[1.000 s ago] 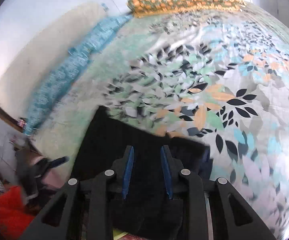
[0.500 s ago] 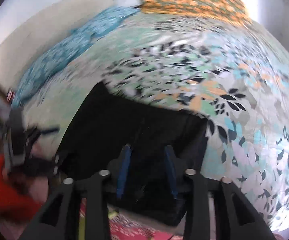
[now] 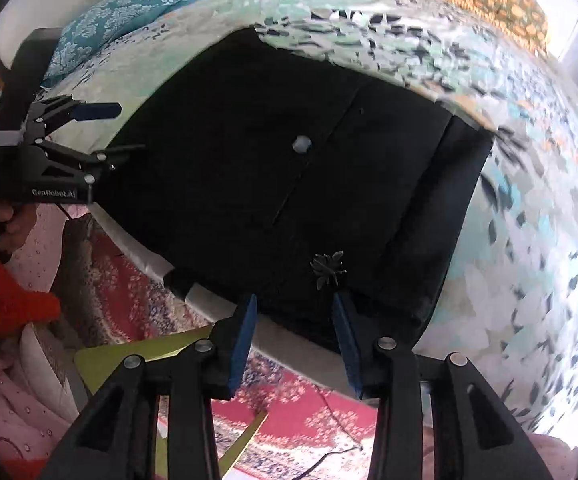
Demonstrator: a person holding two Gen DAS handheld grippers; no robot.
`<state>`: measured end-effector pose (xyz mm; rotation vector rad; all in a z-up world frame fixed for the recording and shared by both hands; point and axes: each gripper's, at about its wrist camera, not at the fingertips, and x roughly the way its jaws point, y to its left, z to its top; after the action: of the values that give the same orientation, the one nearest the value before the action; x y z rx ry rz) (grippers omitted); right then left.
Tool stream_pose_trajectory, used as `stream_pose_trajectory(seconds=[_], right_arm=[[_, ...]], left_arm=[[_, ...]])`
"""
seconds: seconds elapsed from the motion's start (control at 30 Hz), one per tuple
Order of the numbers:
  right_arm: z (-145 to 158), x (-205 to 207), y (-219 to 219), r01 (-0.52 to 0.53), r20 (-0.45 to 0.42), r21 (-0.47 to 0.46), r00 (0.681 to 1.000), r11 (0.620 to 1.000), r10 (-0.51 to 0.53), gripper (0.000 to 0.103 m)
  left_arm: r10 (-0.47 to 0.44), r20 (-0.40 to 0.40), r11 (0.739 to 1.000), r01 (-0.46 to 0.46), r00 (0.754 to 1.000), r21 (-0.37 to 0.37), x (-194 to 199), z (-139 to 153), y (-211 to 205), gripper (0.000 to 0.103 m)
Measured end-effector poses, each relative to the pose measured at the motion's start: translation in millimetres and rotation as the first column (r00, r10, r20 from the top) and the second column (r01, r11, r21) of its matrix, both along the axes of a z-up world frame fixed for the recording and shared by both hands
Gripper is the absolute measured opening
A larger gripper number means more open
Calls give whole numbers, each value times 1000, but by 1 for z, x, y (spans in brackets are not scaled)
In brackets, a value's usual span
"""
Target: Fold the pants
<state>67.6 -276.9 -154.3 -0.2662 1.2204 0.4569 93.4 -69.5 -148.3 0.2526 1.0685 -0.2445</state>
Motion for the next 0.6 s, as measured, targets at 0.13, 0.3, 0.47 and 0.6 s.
stream_pose_trajectory(seconds=[0.13,0.3,0.47,0.6], right_arm=[[-4,1,-7,6,-24,28,1000,1000,-5,43],[1,2,-17,22,-71,80,997,997,-17,45],[21,6,-58,100,-86,290,993,952,-78,59],[25,25,-104,247,-44,371,967,895,-249,94]], left_arm=[[30,-37,999,-31,999,-44,4,-3,8,96],[52,-83,992,-61,995,-113,5,0,18,96],[119,-39,959,-125,992,-255,10,27,55,96],[190,-197,900,-251,962,-357,42,8,88,96]])
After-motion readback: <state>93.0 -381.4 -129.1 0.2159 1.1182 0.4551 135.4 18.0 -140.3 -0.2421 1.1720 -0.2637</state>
